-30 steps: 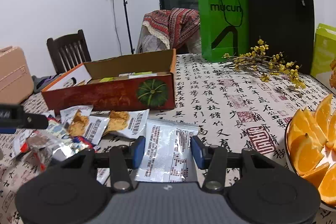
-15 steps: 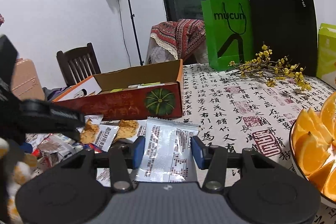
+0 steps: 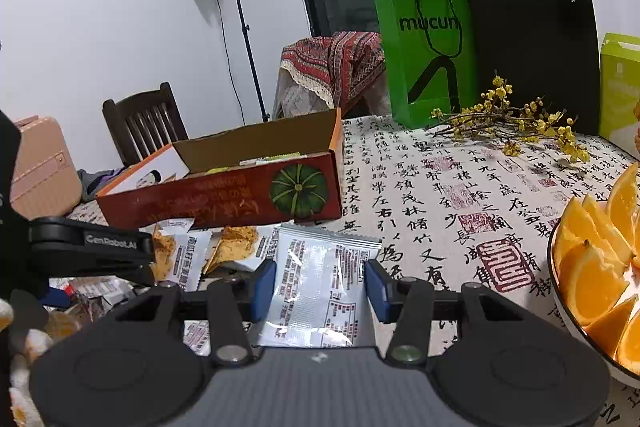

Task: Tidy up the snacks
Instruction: 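Grasp a white pouch with the right gripper while the left grasps the red-and-silver pouch, then carry both pouches into the cardboard box and open both grippers, then move both open grippers back over the snack pile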

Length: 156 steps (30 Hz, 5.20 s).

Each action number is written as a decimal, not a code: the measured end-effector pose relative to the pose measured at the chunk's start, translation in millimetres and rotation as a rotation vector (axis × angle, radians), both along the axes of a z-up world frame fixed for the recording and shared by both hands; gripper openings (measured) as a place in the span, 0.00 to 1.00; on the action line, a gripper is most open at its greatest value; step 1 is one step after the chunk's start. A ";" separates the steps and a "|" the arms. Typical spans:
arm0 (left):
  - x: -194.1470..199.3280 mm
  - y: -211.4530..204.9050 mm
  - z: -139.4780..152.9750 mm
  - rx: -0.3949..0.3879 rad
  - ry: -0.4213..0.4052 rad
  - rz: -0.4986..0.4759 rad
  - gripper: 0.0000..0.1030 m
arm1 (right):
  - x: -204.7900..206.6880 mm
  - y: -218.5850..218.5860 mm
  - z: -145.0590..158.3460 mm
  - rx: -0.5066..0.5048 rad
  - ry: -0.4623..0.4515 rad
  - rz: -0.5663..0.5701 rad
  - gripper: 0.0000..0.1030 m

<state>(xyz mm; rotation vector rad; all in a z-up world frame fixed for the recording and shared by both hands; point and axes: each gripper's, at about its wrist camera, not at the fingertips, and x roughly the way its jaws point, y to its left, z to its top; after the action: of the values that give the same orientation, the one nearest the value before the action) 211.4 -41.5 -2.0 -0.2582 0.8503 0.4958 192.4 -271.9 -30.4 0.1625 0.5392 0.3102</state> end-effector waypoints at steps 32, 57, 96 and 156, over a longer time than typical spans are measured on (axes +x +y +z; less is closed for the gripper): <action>-58.9 49.2 35.0 -0.056 -0.208 -0.305 0.55 | -4.3 10.8 15.6 -0.016 0.002 -0.001 0.47; 20.8 67.9 95.7 -0.061 -0.376 -0.343 0.56 | 67.6 69.2 84.8 -0.045 -0.088 0.040 0.47; 110.4 82.4 45.6 -0.032 -0.425 -0.280 1.00 | 175.4 74.7 37.8 0.085 -0.034 0.055 0.99; -118.9 113.4 8.4 -0.036 -0.323 -0.337 1.00 | -40.3 101.6 13.2 -0.180 0.139 0.224 1.00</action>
<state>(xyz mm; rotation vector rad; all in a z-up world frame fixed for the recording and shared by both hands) 92.5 71.9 6.4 -0.2146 0.5713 0.1178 152.0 -170.3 -17.2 -0.0526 0.7217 0.4687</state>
